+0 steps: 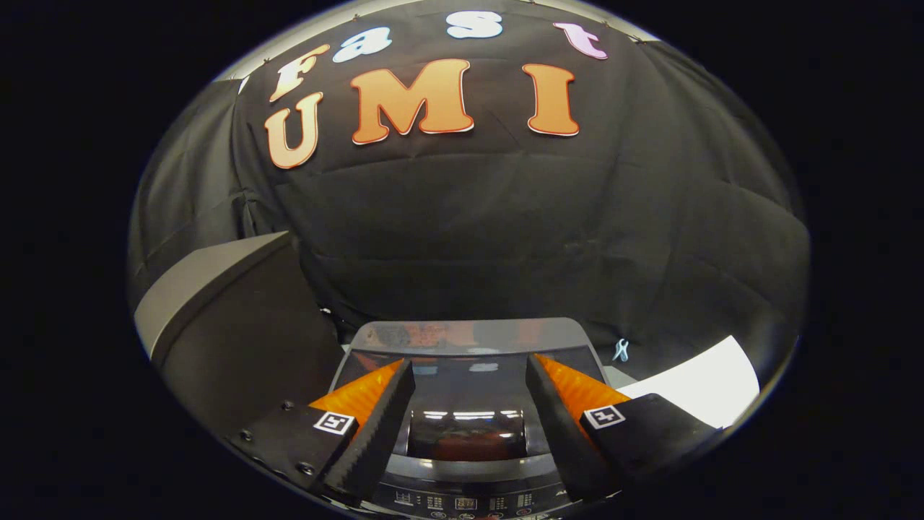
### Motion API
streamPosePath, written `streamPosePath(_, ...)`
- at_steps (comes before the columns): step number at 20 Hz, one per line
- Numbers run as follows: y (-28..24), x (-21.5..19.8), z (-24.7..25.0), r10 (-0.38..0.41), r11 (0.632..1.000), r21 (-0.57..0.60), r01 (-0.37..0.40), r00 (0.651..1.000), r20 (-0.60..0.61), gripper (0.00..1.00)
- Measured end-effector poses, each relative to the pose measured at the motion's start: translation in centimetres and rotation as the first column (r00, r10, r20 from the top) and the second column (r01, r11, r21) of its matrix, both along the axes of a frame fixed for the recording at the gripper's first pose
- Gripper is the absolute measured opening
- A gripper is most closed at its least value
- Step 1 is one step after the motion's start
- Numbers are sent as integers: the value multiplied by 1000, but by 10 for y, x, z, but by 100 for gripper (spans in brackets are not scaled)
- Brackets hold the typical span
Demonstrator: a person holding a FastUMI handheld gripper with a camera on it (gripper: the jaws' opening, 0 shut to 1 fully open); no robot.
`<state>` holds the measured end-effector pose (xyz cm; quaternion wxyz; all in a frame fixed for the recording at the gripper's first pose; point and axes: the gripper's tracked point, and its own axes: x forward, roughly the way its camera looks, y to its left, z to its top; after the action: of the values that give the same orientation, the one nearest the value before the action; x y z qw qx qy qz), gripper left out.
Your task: Put the clothes into the washing machine and then close the washing machine lid.
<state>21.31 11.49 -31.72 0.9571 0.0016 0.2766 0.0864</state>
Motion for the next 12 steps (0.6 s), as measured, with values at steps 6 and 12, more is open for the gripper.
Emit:
streamPosePath(6,5,0,9,17,1000,19,-18,1000,19,100)
streamPosePath(12,15,-10,53,27,999,42,-31,996,89,100)
